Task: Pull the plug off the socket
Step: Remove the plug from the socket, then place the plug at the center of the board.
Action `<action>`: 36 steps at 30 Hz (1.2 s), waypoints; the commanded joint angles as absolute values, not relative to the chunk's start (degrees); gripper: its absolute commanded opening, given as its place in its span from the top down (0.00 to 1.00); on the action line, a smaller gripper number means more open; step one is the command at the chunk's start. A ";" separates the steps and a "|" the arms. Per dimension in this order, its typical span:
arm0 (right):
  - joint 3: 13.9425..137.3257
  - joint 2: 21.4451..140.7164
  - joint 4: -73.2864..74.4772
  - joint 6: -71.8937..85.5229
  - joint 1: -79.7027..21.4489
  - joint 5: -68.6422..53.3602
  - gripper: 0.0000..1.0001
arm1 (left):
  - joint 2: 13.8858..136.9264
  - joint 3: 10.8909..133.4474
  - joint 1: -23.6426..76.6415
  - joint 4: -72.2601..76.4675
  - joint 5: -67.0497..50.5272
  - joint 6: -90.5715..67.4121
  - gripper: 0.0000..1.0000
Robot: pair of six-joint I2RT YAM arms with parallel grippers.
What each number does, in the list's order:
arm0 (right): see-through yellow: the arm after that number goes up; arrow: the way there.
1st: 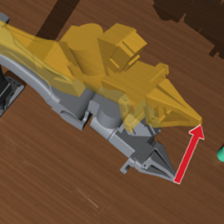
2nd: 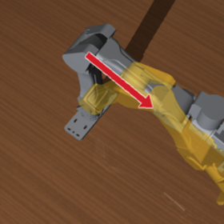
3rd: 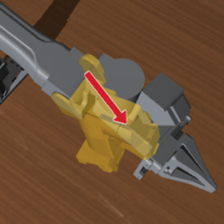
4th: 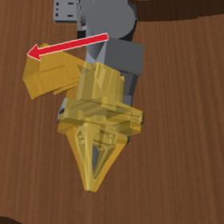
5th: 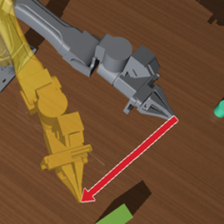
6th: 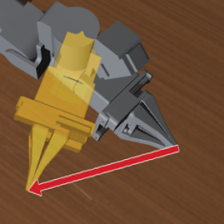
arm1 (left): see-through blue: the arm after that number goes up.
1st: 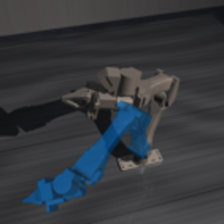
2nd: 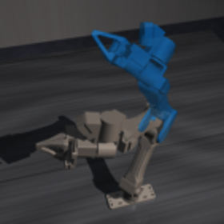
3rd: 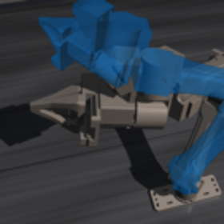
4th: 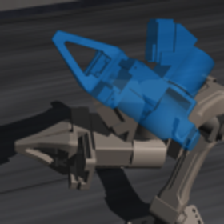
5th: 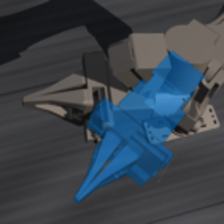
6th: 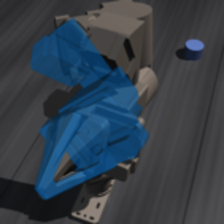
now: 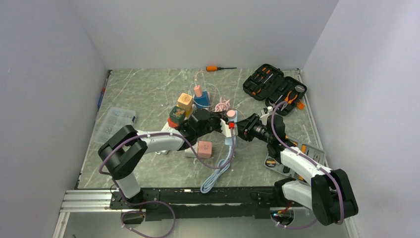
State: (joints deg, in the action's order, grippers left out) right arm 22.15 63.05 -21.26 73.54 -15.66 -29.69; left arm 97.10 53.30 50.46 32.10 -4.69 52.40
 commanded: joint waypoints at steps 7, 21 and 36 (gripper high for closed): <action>22.76 64.52 -3.87 73.35 -13.01 -17.38 1.00 | 92.02 57.59 47.77 44.28 2.29 56.67 1.00; 21.60 64.78 -1.70 70.89 -12.35 -13.66 1.00 | 92.68 61.11 46.45 36.36 6.62 49.82 1.00; 35.25 70.22 2.69 57.01 -2.34 -10.15 1.00 | 98.47 61.93 48.66 26.70 -0.69 51.98 1.00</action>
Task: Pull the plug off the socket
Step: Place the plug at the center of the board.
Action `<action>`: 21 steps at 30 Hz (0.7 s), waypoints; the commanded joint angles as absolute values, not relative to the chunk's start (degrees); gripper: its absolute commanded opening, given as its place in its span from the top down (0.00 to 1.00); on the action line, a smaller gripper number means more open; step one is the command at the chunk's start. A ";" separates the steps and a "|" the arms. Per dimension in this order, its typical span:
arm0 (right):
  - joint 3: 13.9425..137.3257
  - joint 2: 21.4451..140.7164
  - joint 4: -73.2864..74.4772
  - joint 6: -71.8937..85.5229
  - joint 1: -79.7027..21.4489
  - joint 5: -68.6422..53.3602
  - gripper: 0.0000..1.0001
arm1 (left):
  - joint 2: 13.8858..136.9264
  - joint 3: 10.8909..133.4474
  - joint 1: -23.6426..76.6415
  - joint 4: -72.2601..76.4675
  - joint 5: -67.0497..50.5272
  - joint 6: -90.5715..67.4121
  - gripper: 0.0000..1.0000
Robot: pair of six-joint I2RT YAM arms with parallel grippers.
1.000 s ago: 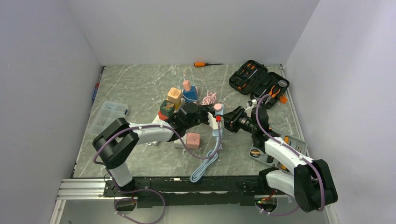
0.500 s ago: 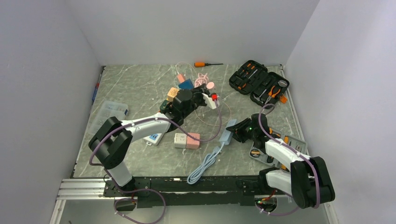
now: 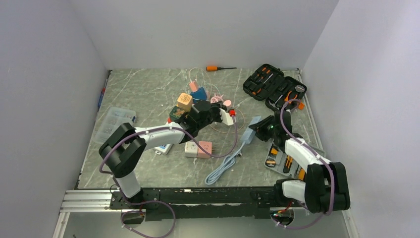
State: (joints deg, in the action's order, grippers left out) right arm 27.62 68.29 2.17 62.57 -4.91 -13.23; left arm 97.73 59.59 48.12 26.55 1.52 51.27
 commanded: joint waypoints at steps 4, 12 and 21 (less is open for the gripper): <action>44.06 76.01 6.26 52.47 -0.49 -6.76 1.00 | 101.13 62.85 49.89 23.26 -2.00 50.26 1.00; 46.23 80.04 11.14 47.93 -1.29 -4.09 1.00 | 108.56 71.26 52.23 14.21 -3.76 46.20 1.00; 42.04 79.95 12.65 47.51 -2.25 -4.04 1.00 | 115.75 80.22 53.04 5.71 -2.24 41.60 0.92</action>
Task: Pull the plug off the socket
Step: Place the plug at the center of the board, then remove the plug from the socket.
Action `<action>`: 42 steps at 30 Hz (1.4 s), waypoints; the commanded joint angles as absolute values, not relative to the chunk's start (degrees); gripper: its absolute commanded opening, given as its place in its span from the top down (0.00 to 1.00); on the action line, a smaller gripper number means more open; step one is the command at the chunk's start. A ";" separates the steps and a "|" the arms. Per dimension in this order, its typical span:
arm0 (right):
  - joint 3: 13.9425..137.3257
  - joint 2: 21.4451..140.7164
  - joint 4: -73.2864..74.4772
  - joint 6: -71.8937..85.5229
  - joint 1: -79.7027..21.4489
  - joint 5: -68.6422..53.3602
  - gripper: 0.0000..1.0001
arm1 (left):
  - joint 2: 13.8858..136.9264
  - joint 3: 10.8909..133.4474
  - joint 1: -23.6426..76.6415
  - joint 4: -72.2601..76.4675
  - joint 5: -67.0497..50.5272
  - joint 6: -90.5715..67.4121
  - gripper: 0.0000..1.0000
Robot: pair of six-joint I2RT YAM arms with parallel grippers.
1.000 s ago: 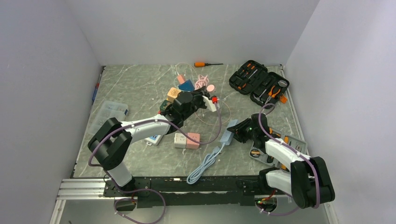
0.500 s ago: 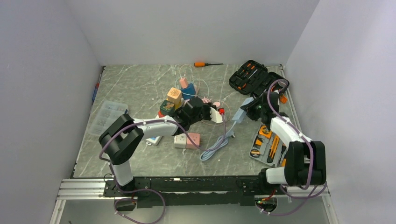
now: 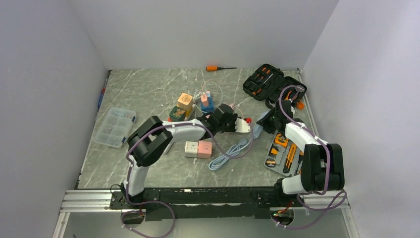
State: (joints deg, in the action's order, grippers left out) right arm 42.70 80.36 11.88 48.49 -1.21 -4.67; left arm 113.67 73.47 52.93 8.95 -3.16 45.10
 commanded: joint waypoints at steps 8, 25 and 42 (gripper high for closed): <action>42.98 84.50 12.58 47.88 -4.15 -4.99 0.95 | 119.30 90.98 51.80 -9.92 -8.71 37.48 0.42; 48.21 74.55 20.91 45.03 -7.72 1.82 0.21 | 101.98 99.95 43.70 -45.48 -15.93 32.48 0.01; 56.88 64.91 20.67 29.43 -37.73 10.47 0.00 | 83.94 94.76 23.20 -61.05 -36.09 25.10 0.01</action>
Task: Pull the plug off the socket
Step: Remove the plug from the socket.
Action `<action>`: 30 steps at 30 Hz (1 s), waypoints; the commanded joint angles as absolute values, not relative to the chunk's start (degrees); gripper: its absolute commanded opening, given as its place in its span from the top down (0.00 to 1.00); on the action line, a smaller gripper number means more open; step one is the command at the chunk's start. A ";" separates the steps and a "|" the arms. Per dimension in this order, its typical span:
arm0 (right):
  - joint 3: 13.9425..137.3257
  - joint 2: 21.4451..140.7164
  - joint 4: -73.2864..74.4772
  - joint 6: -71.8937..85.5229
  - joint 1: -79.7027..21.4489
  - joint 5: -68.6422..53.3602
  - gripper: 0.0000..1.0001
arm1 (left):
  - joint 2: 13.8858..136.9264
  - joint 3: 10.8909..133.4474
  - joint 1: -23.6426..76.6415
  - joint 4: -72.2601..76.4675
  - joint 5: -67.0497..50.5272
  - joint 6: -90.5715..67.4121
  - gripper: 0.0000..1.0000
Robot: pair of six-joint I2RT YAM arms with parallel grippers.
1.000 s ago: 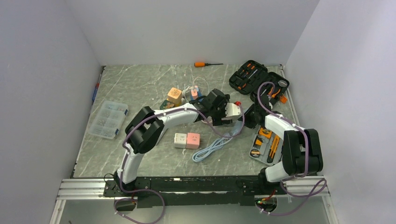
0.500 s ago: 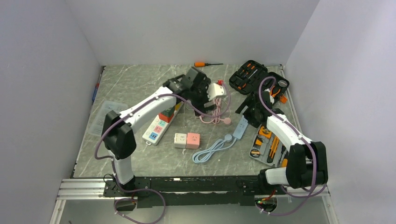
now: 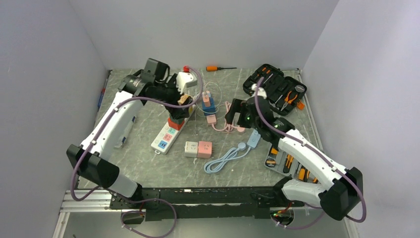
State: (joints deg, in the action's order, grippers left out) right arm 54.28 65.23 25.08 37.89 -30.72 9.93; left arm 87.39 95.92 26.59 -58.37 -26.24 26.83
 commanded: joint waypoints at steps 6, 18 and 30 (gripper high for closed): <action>50.58 67.27 7.21 14.68 -48.21 6.65 0.00 | 82.88 91.96 15.88 -64.95 -42.29 25.54 0.01; 41.15 73.55 -11.77 -3.72 -50.10 -8.30 0.00 | 73.87 77.89 11.09 -60.13 -41.98 26.44 0.01; 45.14 83.35 -9.41 -8.71 -50.01 -20.24 0.00 | 67.08 71.20 11.07 -54.99 -38.51 26.18 0.01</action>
State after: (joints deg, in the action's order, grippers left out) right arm 43.13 82.89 -7.03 -5.78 -49.98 -16.73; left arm 68.66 71.77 11.11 -57.98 -39.07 26.55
